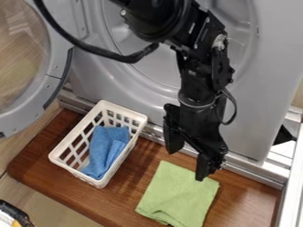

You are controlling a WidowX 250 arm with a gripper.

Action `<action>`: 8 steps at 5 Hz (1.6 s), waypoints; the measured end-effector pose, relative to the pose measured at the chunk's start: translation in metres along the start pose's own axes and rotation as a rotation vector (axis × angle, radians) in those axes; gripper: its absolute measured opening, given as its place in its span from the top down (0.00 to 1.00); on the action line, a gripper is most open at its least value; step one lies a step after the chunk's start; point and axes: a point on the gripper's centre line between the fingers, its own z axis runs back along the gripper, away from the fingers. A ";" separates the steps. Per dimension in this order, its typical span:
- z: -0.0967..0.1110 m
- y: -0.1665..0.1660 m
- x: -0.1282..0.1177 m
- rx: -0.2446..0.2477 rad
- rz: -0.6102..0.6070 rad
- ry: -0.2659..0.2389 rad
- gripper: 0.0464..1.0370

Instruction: Take the blue cloth out of the white basket and put it in the washer

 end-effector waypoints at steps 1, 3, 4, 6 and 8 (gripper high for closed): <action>-0.005 0.000 -0.003 -0.003 0.004 0.021 0.04; 0.018 0.053 -0.029 0.037 0.141 -0.045 0.04; 0.026 0.087 -0.048 0.060 0.260 -0.060 0.04; 0.017 0.133 -0.075 0.090 0.439 -0.069 0.04; -0.011 0.158 -0.085 0.111 0.546 -0.068 0.04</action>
